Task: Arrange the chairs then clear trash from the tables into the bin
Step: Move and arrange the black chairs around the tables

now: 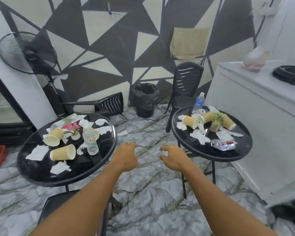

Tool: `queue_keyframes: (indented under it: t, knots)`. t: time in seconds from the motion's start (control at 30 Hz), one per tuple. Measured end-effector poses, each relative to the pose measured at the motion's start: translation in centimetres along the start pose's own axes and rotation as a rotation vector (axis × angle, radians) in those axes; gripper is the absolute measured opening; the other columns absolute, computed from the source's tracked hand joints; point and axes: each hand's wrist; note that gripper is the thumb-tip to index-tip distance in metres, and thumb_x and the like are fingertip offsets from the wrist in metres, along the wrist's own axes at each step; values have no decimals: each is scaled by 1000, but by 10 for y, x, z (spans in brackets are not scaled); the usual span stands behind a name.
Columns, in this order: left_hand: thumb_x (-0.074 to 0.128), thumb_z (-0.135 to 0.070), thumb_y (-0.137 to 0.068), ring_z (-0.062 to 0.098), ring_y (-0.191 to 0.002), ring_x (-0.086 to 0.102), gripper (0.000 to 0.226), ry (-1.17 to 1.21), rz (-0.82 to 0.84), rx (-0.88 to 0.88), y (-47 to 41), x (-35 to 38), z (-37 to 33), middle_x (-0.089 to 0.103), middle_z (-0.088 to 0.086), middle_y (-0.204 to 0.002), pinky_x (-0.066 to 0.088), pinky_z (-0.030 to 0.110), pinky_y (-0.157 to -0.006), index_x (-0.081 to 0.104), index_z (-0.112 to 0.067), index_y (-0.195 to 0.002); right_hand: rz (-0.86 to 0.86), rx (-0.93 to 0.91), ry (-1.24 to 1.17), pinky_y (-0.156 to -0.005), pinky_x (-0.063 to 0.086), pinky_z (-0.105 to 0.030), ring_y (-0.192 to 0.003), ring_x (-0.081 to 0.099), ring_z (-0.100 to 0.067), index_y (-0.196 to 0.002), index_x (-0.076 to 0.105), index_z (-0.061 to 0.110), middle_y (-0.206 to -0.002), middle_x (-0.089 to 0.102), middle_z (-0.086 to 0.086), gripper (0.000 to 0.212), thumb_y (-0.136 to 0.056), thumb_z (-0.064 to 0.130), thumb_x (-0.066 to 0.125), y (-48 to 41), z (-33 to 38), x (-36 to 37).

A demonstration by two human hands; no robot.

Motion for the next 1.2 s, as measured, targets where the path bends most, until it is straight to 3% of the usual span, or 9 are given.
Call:
queue_keyframes:
  t: [0.13, 0.3, 0.43, 0.6, 0.7, 0.87, 1.0, 1.2]
  knots:
    - [60, -24, -86, 27, -133, 43, 52, 7, -14, -45, -83, -8, 18, 49, 9, -142, 42, 42, -106, 50, -11, -136, 31, -49, 50, -103, 42, -37, -129, 50, -26, -141, 50, 19, -140, 55, -7, 49, -95, 39, 55, -95, 0, -16]
    - [58, -26, -86, 28, -140, 36, 65, 47, 33, -90, -191, -17, 39, 42, 9, -151, 39, 45, -111, 41, -15, -147, 95, -64, 75, -103, 44, -39, -127, 51, -27, -138, 53, 20, -140, 55, -7, 47, -94, 37, 58, -215, 0, -39]
    - [59, -22, -84, 29, -132, 42, 59, 84, 18, -137, -272, -40, 60, 47, 9, -142, 46, 41, -98, 46, -16, -141, 106, -98, 82, -102, 43, -39, -129, 49, -27, -140, 51, 21, -143, 52, -7, 49, -95, 39, 57, -306, 4, -65]
    - [60, -23, -85, 30, -134, 42, 59, 89, 3, -189, -382, -64, 97, 48, 10, -141, 45, 45, -103, 47, -13, -142, 149, -156, 104, -104, 45, -40, -129, 49, -27, -138, 52, 22, -142, 52, -5, 49, -93, 39, 58, -435, 3, -82]
    - [62, -23, -83, 30, -130, 45, 53, 99, -18, -241, -455, -75, 127, 51, 8, -136, 48, 46, -100, 52, -13, -135, 162, -206, 99, -102, 45, -41, -130, 47, -28, -138, 52, 22, -143, 50, -8, 49, -92, 38, 59, -525, 1, -89]
    - [62, -24, -81, 29, -126, 48, 60, 121, -13, -353, -565, -103, 171, 52, 6, -133, 49, 45, -99, 51, -16, -139, 204, -291, 104, -103, 43, -40, -131, 47, -27, -139, 51, 22, -143, 52, -6, 48, -93, 36, 57, -669, 16, -112]
    - [59, -24, -79, 29, -114, 53, 39, 137, -48, -421, -637, -132, 206, 54, 6, -118, 52, 46, -90, 59, -19, -117, 245, -360, 109, -103, 44, -42, -131, 47, -30, -140, 51, 19, -142, 52, -9, 48, -94, 32, 56, -764, 48, -131]
    - [60, -27, -81, 28, -127, 45, 59, 129, -74, -480, -739, -168, 286, 50, 6, -130, 47, 46, -100, 50, -16, -138, 260, -457, 142, -94, 46, -41, -122, 53, -33, -125, 60, 16, -130, 60, -11, 37, -92, 32, 58, -903, 102, -138]
Point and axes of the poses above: each hand's wrist, its own y-axis away from the middle knuckle, its own x-axis out of the palm, z = x × y
